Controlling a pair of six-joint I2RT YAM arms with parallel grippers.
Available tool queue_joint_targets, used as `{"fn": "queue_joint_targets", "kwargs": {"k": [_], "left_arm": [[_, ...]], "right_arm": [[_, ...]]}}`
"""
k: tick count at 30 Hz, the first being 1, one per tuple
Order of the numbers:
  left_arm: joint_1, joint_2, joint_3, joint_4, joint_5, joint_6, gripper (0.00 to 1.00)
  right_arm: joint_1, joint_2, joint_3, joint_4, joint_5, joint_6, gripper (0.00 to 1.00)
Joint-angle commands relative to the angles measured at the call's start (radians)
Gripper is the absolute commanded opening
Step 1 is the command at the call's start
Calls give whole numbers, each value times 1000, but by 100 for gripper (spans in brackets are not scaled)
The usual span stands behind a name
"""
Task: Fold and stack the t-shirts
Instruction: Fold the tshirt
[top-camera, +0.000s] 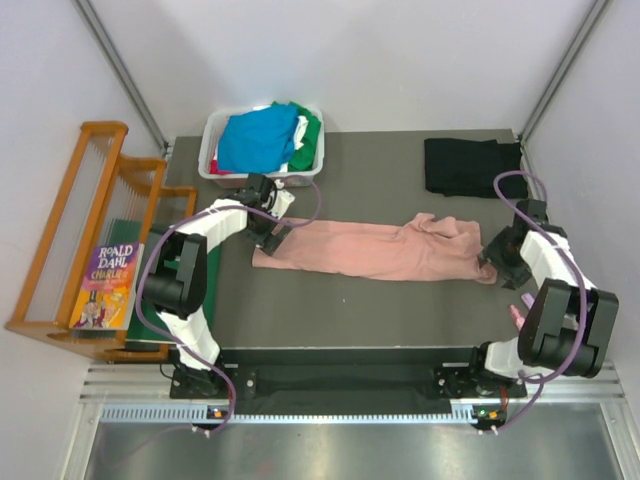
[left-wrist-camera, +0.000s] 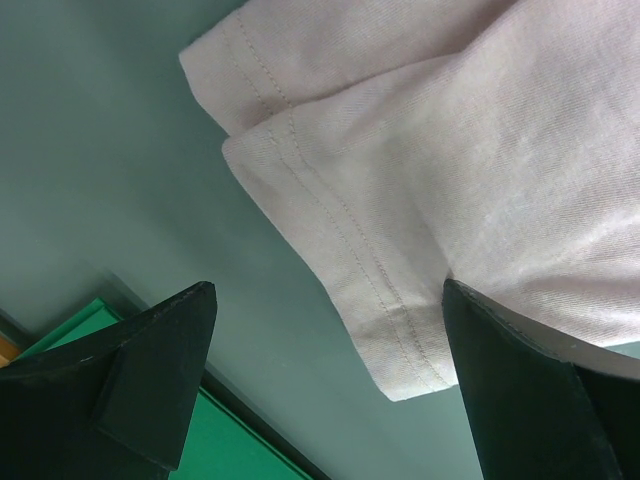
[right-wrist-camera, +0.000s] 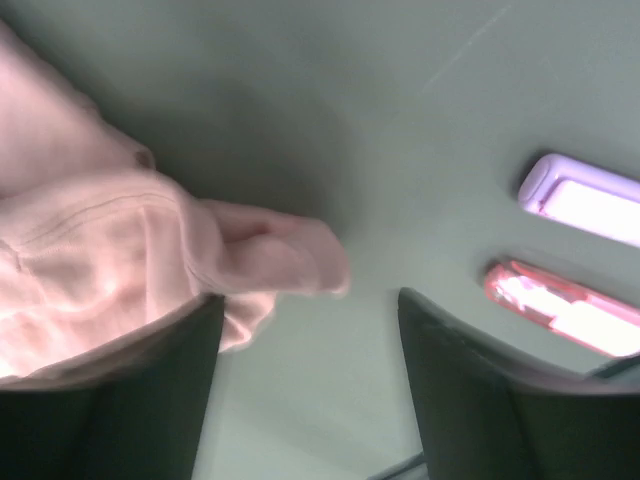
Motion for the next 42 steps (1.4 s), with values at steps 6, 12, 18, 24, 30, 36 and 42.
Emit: {"fn": "queue_joint_targets", "kwargs": {"k": [6, 12, 18, 24, 30, 36, 42], "left_arm": [[0, -13, 58, -9, 3, -35, 99], [3, 52, 57, -15, -15, -71, 99], [8, -2, -73, 24, -38, -55, 99], [17, -56, -121, 19, -32, -54, 99], [18, -102, -137, -7, -21, -57, 99], [17, -148, -138, -42, -24, -46, 99], [17, -223, -164, -87, -1, -38, 99]], "right_arm": [[159, -249, 217, -98, 195, 19, 83], [291, -114, 289, -77, 43, 47, 86], [411, 134, 275, 38, -147, 57, 87], [454, 297, 309, 105, -167, 73, 86], [429, 421, 369, 107, -75, 44, 86], [377, 547, 475, 118, -83, 42, 86], [388, 711, 673, 7, -164, -2, 86]]}}
